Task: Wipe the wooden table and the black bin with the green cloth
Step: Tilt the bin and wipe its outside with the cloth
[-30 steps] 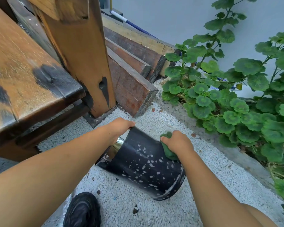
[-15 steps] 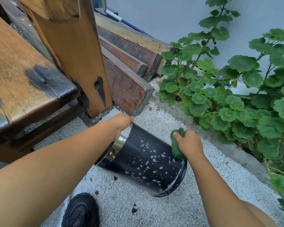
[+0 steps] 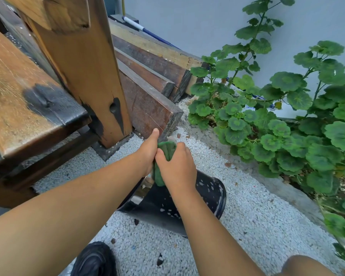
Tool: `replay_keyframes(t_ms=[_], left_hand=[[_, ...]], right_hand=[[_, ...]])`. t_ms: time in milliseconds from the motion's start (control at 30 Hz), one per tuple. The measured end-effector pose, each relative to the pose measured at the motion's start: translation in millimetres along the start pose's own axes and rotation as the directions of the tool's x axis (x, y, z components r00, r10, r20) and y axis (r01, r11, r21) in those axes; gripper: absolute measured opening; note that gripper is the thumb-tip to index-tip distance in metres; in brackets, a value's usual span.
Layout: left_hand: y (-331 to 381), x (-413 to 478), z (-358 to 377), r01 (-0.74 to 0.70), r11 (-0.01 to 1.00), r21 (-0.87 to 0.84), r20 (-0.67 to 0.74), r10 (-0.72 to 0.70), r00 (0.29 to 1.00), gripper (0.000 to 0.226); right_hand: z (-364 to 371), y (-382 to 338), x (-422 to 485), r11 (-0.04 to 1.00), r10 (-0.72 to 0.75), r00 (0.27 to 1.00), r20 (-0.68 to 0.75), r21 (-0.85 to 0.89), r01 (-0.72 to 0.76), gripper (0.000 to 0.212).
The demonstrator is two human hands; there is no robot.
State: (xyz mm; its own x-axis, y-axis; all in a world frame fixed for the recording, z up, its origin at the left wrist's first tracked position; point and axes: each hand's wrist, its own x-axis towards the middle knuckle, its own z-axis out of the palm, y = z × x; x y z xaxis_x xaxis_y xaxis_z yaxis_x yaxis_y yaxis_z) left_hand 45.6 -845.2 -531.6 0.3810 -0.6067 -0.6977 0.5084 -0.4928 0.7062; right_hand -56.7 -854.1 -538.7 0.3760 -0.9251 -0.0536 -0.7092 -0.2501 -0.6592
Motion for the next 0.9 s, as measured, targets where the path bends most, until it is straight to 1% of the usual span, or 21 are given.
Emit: replay_keyframes(t_ms=[33, 200, 233, 300, 333, 367, 500, 533, 567, 633, 667, 767, 833, 900], left_hand=[[0, -1, -1, -0.006, 1.0, -0.001, 0.011, 0.006, 1.0, 0.064], [0, -6, -9, -0.075, 0.987, 0.14, -0.022, 0.079, 0.997, 0.043], [-1, -8, -10, -0.079, 0.984, 0.159, -0.032, 0.086, 0.996, 0.045], [-2, -8, -16, -0.077, 0.973, 0.218, -0.043, 0.088, 0.995, 0.064], [-3, -7, -20, -0.078, 0.965, 0.251, -0.033, 0.089, 0.996, 0.068], [-3, -7, -24, -0.076, 0.958, 0.276, -0.032, 0.088, 0.996, 0.067], [-8, -4, -37, -0.053, 0.945, 0.322, 0.002, 0.056, 0.998, 0.037], [-10, -4, -39, -0.052, 0.938, 0.342, 0.017, 0.049, 0.999, 0.034], [-11, -5, -40, -0.052, 0.934, 0.352, 0.024, 0.047, 0.999, 0.042], [-15, -6, -42, -0.052, 0.933, 0.357, 0.054, 0.035, 0.998, 0.079], [-16, -6, -45, -0.051, 0.929, 0.365, 0.081, 0.023, 0.996, 0.086], [-17, -11, -50, -0.005, 0.919, 0.395, 0.161, -0.064, 0.985, 0.076], [-18, -12, -51, 0.013, 0.911, 0.413, 0.135, -0.075, 0.988, 0.079], [-17, -13, -50, 0.028, 0.911, 0.411, 0.082, -0.068, 0.994, 0.089]], right_hand=[[3, 1, 0, 1.0, -0.002, 1.0, -0.008, -0.024, 0.002, 0.039], [10, 9, 3, 0.991, -0.054, 0.998, -0.007, -0.12, 0.053, 0.043], [10, 14, 5, 0.991, -0.045, 0.999, 0.0, -0.123, 0.045, 0.044], [7, 31, 7, 0.993, -0.013, 1.0, 0.004, -0.115, 0.013, 0.044], [5, 41, 8, 0.993, 0.005, 1.0, 0.001, -0.118, -0.005, 0.045], [2, 52, 9, 0.992, 0.026, 1.0, -0.003, -0.127, -0.027, 0.045], [-12, 95, 14, 0.975, 0.116, 0.993, -0.027, -0.189, -0.119, 0.045], [-16, 104, 15, 0.97, 0.137, 0.99, -0.031, -0.196, -0.14, 0.044], [-19, 112, 16, 0.966, 0.156, 0.987, -0.035, -0.202, -0.16, 0.044], [-24, 125, 17, 0.958, 0.189, 0.981, -0.045, -0.209, -0.195, 0.042], [-26, 130, 17, 0.955, 0.2, 0.979, -0.049, -0.214, -0.206, 0.042], [-28, 139, 18, 0.949, 0.218, 0.974, -0.061, -0.219, -0.226, 0.042], [-26, 142, 18, 0.947, 0.226, 0.972, -0.064, -0.22, -0.235, 0.042], [-26, 141, 19, 0.945, 0.225, 0.972, -0.064, -0.23, -0.234, 0.042]])
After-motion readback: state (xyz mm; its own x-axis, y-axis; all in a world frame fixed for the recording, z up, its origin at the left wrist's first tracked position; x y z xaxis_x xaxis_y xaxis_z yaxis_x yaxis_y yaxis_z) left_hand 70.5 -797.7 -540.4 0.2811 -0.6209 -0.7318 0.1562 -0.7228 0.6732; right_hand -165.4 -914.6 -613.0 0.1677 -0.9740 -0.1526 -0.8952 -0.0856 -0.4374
